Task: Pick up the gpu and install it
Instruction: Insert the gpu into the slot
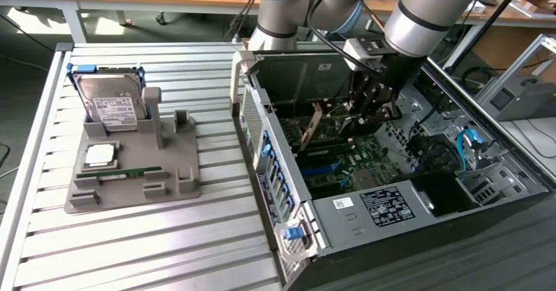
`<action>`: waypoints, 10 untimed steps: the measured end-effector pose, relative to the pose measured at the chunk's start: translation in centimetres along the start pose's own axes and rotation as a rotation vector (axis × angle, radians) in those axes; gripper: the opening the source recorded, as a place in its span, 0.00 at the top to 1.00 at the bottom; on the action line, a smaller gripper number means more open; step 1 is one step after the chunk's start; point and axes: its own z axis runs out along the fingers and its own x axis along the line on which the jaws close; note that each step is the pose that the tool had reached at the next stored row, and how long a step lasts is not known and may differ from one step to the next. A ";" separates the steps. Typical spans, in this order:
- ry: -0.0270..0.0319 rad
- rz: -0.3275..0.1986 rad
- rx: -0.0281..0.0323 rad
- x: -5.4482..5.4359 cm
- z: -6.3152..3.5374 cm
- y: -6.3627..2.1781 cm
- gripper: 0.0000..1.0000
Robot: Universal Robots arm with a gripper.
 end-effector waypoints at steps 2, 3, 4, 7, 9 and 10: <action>0.0000 0.000 0.0000 0.1 0.02 0.03 0.73; 0.0000 0.000 0.0000 0.1 0.03 0.05 0.73; 0.0000 0.000 0.0000 0.1 0.05 0.07 0.73; 0.0001 0.000 0.0000 0.2 0.11 0.14 0.73; 0.0004 0.001 -0.0001 0.2 0.13 0.15 0.73; 0.0003 0.002 0.0000 0.2 0.15 0.15 0.73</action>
